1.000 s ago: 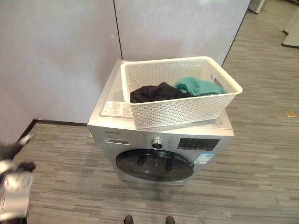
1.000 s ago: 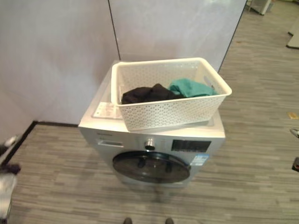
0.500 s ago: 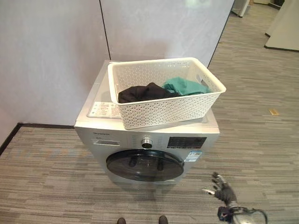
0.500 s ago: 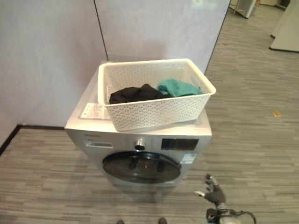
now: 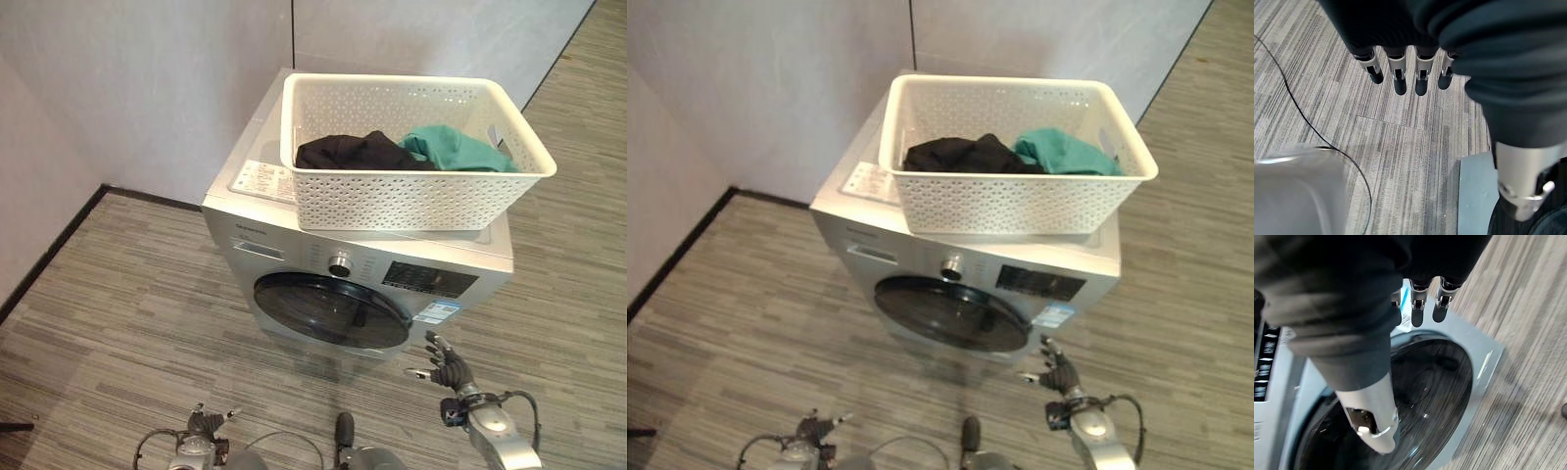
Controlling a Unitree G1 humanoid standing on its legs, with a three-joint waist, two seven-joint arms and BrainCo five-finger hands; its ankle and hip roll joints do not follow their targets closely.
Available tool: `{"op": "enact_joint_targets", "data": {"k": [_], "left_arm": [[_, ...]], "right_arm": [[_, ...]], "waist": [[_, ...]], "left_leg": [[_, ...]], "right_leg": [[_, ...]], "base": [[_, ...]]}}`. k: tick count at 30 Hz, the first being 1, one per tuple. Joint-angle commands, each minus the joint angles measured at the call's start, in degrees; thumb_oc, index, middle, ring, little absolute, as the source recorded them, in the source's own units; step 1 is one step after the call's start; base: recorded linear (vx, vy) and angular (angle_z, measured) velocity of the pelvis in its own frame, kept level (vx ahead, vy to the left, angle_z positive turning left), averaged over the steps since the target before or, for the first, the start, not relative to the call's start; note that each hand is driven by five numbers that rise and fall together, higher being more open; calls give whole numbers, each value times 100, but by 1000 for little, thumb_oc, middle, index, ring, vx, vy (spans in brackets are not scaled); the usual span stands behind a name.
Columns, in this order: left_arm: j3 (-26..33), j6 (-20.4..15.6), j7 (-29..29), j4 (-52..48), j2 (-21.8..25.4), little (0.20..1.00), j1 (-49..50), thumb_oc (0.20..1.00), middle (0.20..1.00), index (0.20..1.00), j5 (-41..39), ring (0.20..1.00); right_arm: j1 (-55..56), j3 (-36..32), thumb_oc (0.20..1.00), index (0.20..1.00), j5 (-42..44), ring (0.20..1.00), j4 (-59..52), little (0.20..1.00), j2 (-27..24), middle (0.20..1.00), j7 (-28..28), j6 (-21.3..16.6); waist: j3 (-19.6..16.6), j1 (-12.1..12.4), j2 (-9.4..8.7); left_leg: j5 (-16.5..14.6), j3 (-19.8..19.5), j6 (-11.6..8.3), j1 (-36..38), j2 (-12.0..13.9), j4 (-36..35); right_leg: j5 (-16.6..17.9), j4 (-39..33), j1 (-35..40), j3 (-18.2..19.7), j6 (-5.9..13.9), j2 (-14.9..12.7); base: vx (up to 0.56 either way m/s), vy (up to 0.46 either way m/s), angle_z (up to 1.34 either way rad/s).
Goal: Grab the laundry basket,head to the washer,open it,put in the laundry and shut it.
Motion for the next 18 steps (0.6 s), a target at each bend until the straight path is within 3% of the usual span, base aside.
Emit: {"op": "enact_joint_targets", "data": {"k": [1,4,5,6,7,8,10,11,13,15,18], "left_arm": [[-208,-59,-9,-2,45,1000,73,1000,1000,1000,545,1000],[-586,-31,-16,-175,-15,1000,-57,1000,1000,1000,890,1000],[-587,-30,-16,-175,-15,1000,-58,1000,1000,1000,890,1000],[-644,-58,-15,-218,47,1000,-61,1000,1000,1000,1026,1000],[-643,-58,-15,-218,48,1000,-64,1000,1000,1000,1026,1000],[-601,-50,5,-229,152,1000,-107,1000,1000,1000,1086,1000],[-584,-46,14,-241,188,1000,-110,1000,1000,1000,1100,1000],[-567,-52,28,-229,253,1000,-148,1000,1000,1000,1100,1000],[-539,-59,11,-245,281,1000,-117,1000,1000,1000,1139,1000],[-508,-53,29,-207,333,1000,40,1000,1000,1000,1265,1000],[-334,-78,11,-147,357,1000,195,1000,1000,1000,1203,1000]], "right_arm": [[258,-108,1000,1000,32,1000,-258,1000,79,1000,-97,-56],[182,-332,1000,1000,-147,1000,-393,1000,29,1000,-278,-80],[182,-334,1000,1000,-147,1000,-395,1000,30,1000,-278,-78],[6,-390,1000,1000,-299,1000,-418,1000,-15,1000,-375,-107],[3,-390,1000,1000,-300,1000,-417,1000,-13,1000,-375,-107],[-159,-464,1000,1000,-478,1000,-402,1000,-117,1000,-466,-99],[-200,-520,1000,1000,-523,1000,-420,1000,-140,1000,-506,-90],[-268,-689,1000,1000,-613,1000,-404,1000,-264,1000,-634,-130],[-282,-796,1000,1000,-730,1000,-360,1000,-354,1000,-715,-133],[-442,-949,1000,1000,-1118,1000,-334,1000,-595,1000,-865,-78],[-495,-972,1000,1000,-1461,1000,-379,1000,-749,1000,-944,-30]], "waist": [[-244,-179,-15],[-246,-300,41],[-243,-290,37],[-140,-236,35],[-136,-234,30],[-39,-187,54],[-10,-178,82],[25,-191,109],[-17,-140,107],[-198,95,16],[-312,207,-63]], "left_leg": [[-338,454,524,398,-145,-652],[-1120,911,782,767,-578,-1550],[-1119,920,787,775,-586,-1556],[-1332,1050,941,844,-791,-1706],[-1332,1053,946,847,-799,-1706],[-1301,1062,1002,750,-845,-1642],[-1253,1002,1020,655,-841,-1602],[-1142,787,1075,483,-899,-1550],[-1101,664,1082,414,-939,-1549],[-1033,584,1055,286,-934,-1595],[-1027,661,1021,292,-879,-1631]], "right_leg": [[-275,80,-404,569,564,-298],[2,129,-767,481,902,-774],[3,132,-770,492,907,-779],[94,241,-931,260,1031,-1000],[94,245,-933,266,1035,-1005],[33,503,-1045,102,1063,-1191],[-64,741,-1073,200,1029,-1216],[-330,1222,-939,696,967,-990],[-446,1293,-780,808,924,-948],[-383,1020,-482,566,918,-1090],[-320,795,-359,449,951,-1119]], "base": [[-135,541,12],[-184,422,17],[-236,301,-4],[-158,190,-22],[-321,286,-48],[-227,123,-48],[-211,81,-18],[-135,19,27],[-115,-19,47],[-99,-174,57],[-20,-140,13]]}}
